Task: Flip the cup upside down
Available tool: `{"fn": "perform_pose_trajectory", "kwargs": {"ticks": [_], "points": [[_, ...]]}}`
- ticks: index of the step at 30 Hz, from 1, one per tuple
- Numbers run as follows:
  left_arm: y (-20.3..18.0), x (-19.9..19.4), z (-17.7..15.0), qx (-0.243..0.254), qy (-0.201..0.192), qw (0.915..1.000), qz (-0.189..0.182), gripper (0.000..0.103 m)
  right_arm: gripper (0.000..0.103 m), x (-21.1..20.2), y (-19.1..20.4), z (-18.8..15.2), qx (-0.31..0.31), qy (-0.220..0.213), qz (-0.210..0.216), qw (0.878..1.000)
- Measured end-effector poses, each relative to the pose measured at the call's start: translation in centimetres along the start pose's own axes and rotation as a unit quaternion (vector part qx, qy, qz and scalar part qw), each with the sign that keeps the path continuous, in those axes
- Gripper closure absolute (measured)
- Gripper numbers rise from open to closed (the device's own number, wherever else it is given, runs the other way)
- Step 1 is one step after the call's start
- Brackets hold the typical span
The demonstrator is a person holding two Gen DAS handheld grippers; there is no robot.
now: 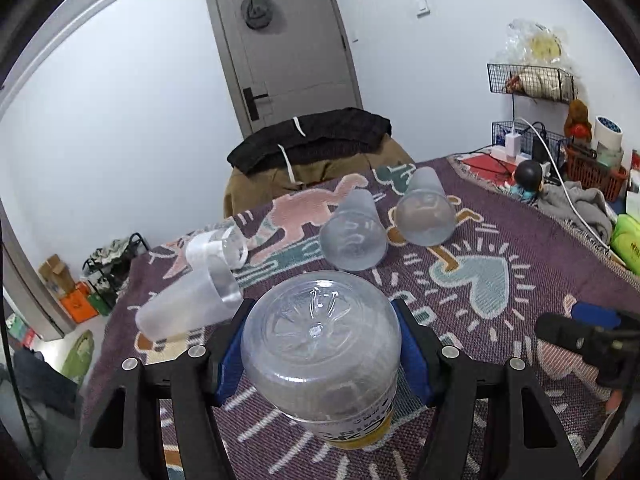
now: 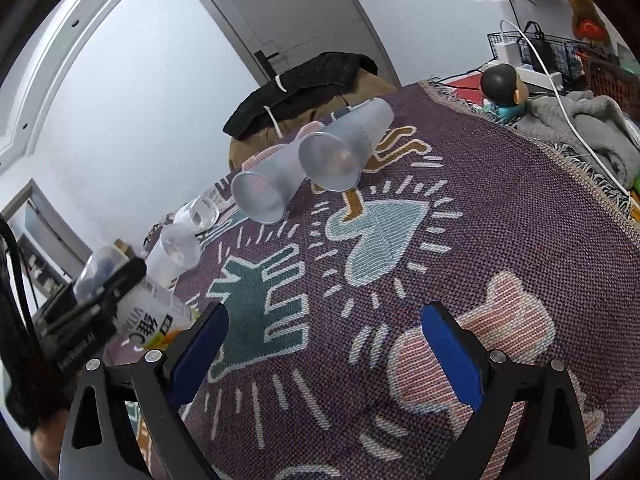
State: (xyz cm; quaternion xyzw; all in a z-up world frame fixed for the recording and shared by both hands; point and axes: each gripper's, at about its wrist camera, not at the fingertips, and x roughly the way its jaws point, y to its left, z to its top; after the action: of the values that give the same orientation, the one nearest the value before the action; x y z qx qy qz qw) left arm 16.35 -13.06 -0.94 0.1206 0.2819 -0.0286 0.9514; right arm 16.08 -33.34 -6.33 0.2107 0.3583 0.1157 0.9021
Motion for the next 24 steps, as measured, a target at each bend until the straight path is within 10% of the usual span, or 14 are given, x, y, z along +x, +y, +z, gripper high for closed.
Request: {"fn": "perform_pose_trajectory", "kwargs": {"ticks": [9, 14, 24], "points": [[-1.0, 0.5, -1.9, 0.004, 0.025, 0.9996, 0.008, 0.031, 0.005, -0.2, -0.2, 0.0, 0.002, -0.001, -0.002, 1.0], [-0.1, -2.0, -1.2, -0.006, -0.012, 0.9999, -0.001, 0.001, 0.005, -0.2, 0.4, -0.1, -0.005, 0.001, 0.002, 1.0], [2.7, -5.5, -0.5, -0.034, -0.045, 0.9984, 0.007, 0.001, 0.005, -1.5, 2.8, -0.2, -0.031, 0.001, 0.006, 1.0]]}}
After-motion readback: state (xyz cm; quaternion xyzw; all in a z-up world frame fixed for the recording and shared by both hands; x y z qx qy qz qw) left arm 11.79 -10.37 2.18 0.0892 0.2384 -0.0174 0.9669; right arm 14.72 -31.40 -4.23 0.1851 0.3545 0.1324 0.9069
